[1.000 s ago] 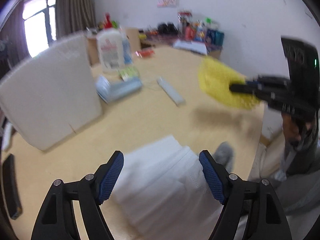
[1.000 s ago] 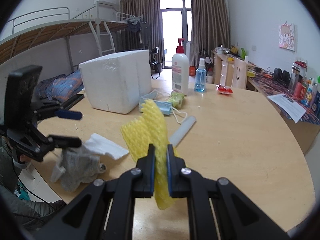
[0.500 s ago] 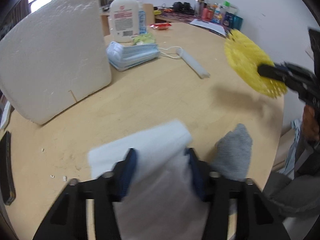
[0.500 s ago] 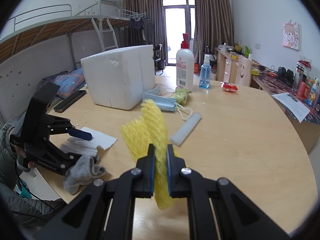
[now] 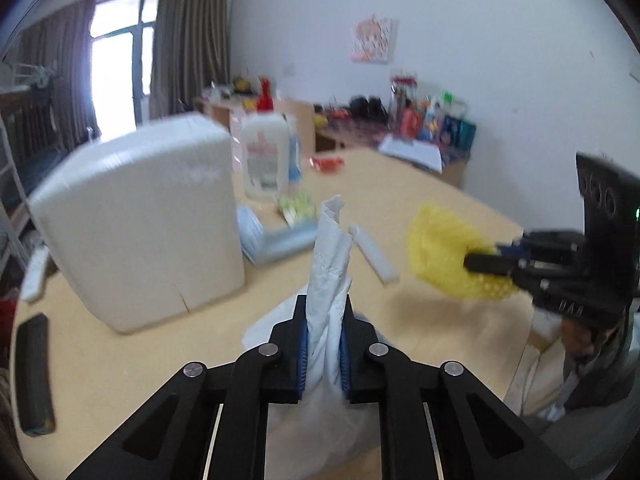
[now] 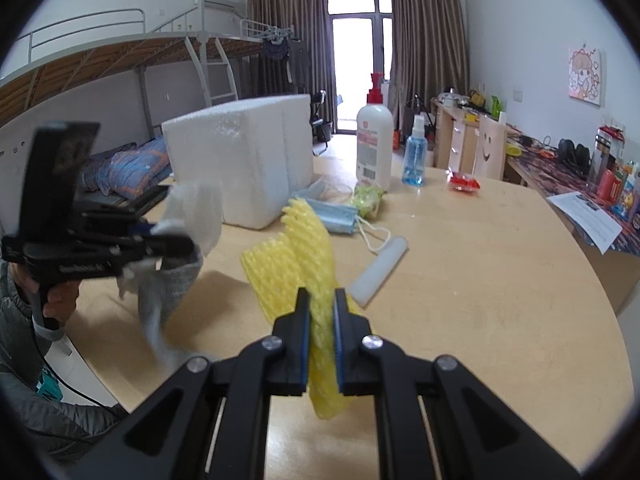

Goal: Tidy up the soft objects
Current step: 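Carry the white tissues and yellow net with both grippers over the foam box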

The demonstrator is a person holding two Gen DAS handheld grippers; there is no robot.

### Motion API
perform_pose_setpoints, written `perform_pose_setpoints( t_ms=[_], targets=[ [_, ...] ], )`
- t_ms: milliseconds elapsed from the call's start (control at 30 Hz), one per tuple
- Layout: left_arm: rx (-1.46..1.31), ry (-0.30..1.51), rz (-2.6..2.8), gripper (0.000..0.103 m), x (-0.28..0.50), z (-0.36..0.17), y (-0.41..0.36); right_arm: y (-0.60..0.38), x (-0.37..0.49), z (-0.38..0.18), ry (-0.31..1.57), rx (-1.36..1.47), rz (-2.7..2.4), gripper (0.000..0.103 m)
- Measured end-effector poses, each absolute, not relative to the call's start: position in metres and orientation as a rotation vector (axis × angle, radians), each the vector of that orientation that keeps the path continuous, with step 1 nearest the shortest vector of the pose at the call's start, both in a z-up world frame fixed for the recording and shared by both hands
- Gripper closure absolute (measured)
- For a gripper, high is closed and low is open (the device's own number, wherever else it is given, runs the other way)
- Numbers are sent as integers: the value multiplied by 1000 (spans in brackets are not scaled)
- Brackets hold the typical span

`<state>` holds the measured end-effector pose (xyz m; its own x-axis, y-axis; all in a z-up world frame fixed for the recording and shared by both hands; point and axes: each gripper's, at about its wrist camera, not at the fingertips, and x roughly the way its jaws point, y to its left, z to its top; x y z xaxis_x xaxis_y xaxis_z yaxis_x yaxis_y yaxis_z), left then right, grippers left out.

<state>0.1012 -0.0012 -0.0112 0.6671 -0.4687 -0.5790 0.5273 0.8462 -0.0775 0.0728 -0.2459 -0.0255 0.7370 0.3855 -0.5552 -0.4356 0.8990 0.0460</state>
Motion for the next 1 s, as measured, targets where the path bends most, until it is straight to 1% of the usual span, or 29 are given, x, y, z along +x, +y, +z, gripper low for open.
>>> perform_pose_setpoints(
  t_ms=[67,467,667,1000],
  targets=[
    [87,596,-546,94,99,-2,1,-243,72,-19,571,-84,459,91],
    [64,462,-449,95,85,43,12,-219,78,15,473,-76,509,91],
    [45,373,-305,96,70,65,29,-206,80,34,412,-73,535,91],
    [1,305,-67,96,60,76,53,-169,83,59,342,-90,605,91]
  ],
)
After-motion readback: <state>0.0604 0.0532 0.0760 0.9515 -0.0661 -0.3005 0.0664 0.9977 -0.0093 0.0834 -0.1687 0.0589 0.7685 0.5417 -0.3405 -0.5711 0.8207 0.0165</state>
